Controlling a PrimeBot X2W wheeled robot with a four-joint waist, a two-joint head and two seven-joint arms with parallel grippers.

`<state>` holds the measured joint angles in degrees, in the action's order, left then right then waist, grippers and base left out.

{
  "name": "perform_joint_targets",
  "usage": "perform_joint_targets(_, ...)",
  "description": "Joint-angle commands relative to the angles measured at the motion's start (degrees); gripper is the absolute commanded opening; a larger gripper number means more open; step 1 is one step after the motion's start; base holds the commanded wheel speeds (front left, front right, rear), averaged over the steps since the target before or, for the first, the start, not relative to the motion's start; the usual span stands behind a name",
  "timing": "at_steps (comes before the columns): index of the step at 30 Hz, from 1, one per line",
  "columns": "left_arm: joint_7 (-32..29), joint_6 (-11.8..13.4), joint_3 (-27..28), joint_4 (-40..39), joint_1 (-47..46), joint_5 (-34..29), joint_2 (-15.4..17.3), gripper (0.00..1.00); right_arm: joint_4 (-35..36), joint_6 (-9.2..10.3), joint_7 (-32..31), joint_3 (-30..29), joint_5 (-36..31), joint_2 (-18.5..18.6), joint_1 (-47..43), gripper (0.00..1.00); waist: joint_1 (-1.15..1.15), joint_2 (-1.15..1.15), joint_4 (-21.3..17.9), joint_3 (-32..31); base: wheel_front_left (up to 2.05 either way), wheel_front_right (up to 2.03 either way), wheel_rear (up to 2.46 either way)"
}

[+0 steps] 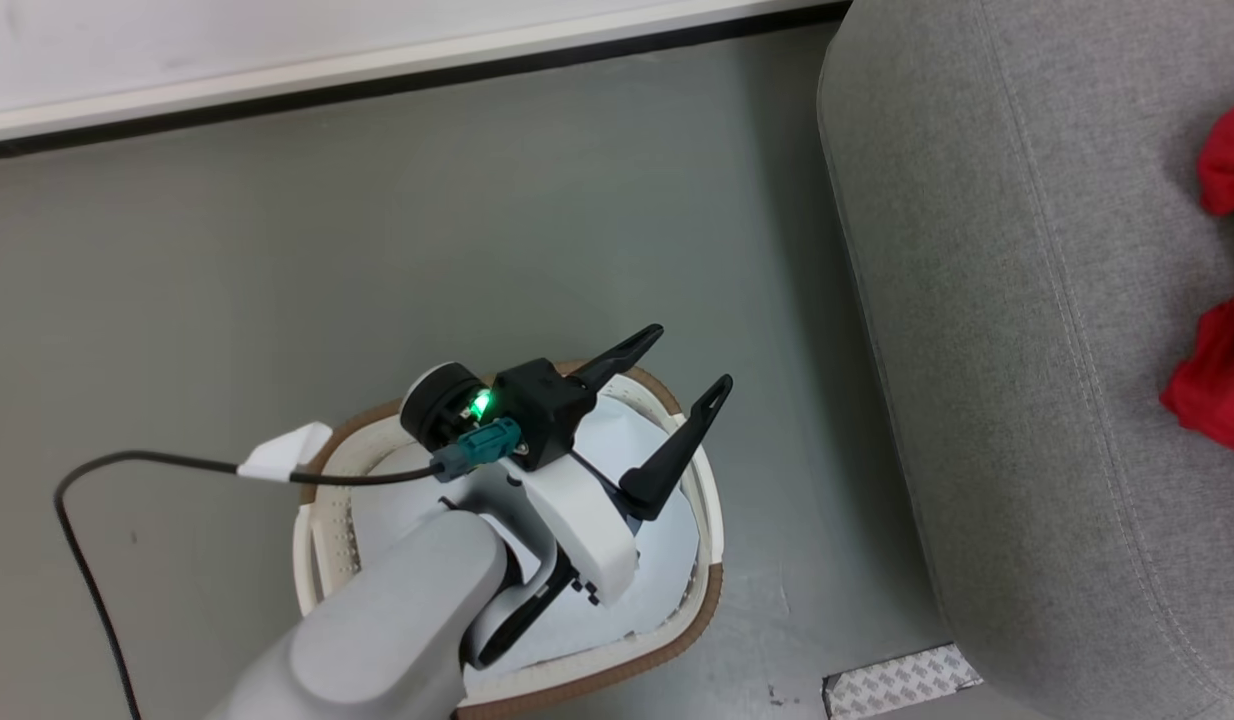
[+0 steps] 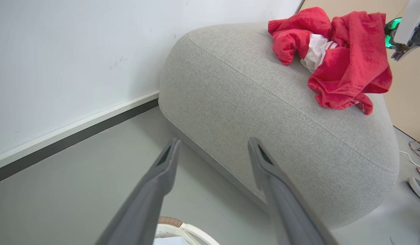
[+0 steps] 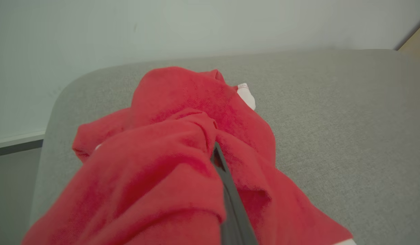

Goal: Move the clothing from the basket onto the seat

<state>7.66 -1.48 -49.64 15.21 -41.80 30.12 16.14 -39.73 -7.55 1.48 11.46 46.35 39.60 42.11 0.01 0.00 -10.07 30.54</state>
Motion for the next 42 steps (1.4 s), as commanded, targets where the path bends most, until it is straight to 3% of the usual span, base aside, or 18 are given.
perform_joint_targets(1,0.4,0.0,0.0,0.4,-0.2,0.7,-0.1,1.0,-1.6,0.14,-2.2,1.6,-0.1,0.7,0.9,0.0,-0.01,0.0,0.1,-0.7,0.0,0.0,0.0)
perform_joint_targets(2,0.5,-0.1,0.0,0.7,0.0,0.9,-0.3,1.0,-2.8,0.13,-4.2,2.6,0.3,0.9,1.2,0.0,-0.01,0.0,0.2,-1.2,0.0,0.0,0.0)
perform_joint_targets(3,0.8,-0.1,-0.1,1.0,0.3,1.1,-0.4,1.0,-3.5,0.13,-5.8,3.6,0.3,1.2,1.4,0.13,-0.01,0.0,0.2,-1.7,0.0,0.0,0.0)
perform_joint_targets(4,1.1,-0.2,-0.1,1.3,0.6,1.3,-0.7,1.0,-4.3,0.13,-7.3,4.4,0.6,1.5,1.7,0.39,-0.01,0.0,0.2,-2.3,0.0,0.0,0.0)
perform_joint_targets(5,1.4,-0.2,-0.1,1.7,0.9,1.4,-0.9,1.0,-5.1,0.14,-8.6,5.1,0.9,1.6,1.8,0.78,-0.01,0.0,0.3,-3.0,0.0,0.0,0.0)
perform_joint_targets(6,1.7,-0.2,-0.1,2.1,1.2,1.6,-1.0,1.0,-5.7,0.14,-9.8,5.8,1.1,1.7,1.8,1.0,-0.01,0.0,0.3,-3.8,0.0,0.0,0.0)
perform_joint_targets(13,3.6,-0.6,0.1,5.5,3.6,3.4,-2.2,1.0,-5.3,0.13,-16.8,11.5,1.6,3.5,1.6,1.0,-0.01,0.0,-0.6,-10.6,0.0,0.0,0.0)
perform_joint_targets(18,5.0,-0.5,0.6,7.8,6.5,5.4,-2.7,1.0,1.8,0.14,-24.1,17.4,4.3,6.8,-1.3,1.0,-0.01,0.0,-1.9,-16.5,0.0,0.0,0.0)
perform_joint_targets(25,6.5,0.6,3.2,8.7,10.9,8.5,-2.5,1.0,12.3,0.14,-26.9,20.9,6.2,12.3,-5.0,1.0,-0.01,0.0,-2.6,-23.4,0.0,0.0,0.0)
perform_joint_targets(30,7.0,1.6,5.7,7.7,12.9,9.5,-1.5,1.0,20.1,0.14,-24.4,20.6,7.9,14.3,-6.9,1.0,-0.01,0.0,-2.0,-26.5,0.0,0.0,0.0)
perform_joint_targets(35,7.4,3.0,10.2,5.6,15.6,12.0,0.4,1.0,26.6,0.14,-17.6,17.8,7.1,14.8,-9.3,1.0,-0.01,0.0,-0.3,-30.2,0.0,0.0,0.0)
perform_joint_targets(38,7.5,4.8,14.6,3.5,17.6,12.9,2.8,1.0,29.6,0.13,-9.5,13.2,5.0,11.5,-11.8,1.0,-0.01,0.0,1.1,-31.3,0.0,0.0,0.0)
perform_joint_targets(42,7.5,6.2,18.1,1.9,19.3,13.0,4.0,1.0,31.4,0.13,-3.7,11.0,1.5,8.8,-13.8,1.0,-0.01,0.0,2.1,-31.9,0.0,0.0,0.0)
